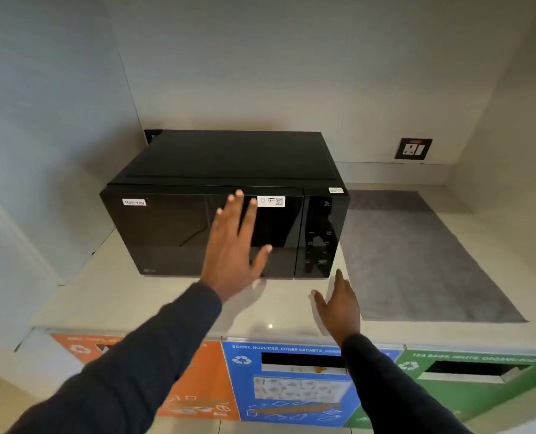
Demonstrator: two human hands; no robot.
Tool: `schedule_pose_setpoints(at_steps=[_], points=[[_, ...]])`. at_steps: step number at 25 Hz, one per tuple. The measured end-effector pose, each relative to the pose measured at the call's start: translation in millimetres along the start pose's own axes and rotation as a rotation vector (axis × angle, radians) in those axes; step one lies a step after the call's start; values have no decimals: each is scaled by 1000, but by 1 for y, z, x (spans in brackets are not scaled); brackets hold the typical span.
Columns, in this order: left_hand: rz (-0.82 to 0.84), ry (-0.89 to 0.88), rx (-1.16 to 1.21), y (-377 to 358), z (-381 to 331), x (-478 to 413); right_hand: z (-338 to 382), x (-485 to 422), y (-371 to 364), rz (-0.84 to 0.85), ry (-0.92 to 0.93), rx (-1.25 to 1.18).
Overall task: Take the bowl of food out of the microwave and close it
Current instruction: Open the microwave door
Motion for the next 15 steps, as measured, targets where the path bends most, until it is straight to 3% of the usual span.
schedule_pose_setpoints(at_steps=[4, 10, 15], points=[[16, 7, -193, 14, 23, -47, 1, -28, -3, 6, -57, -155], [69, 4, -319, -7, 37, -49, 3, -43, -24, -94, -102, -297], [37, -31, -339, -11, 40, -48, 7, -45, -35, -174, -125, -160]])
Point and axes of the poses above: each hand's wrist, its own x-axis away from the middle knuckle, its own y-axis out of the back of the hand, z = x × y, the point moved 1 cm from there along -x, towards the middle knuckle, and after that the axes turned 7 degrees about y, right-handed, at the moved point
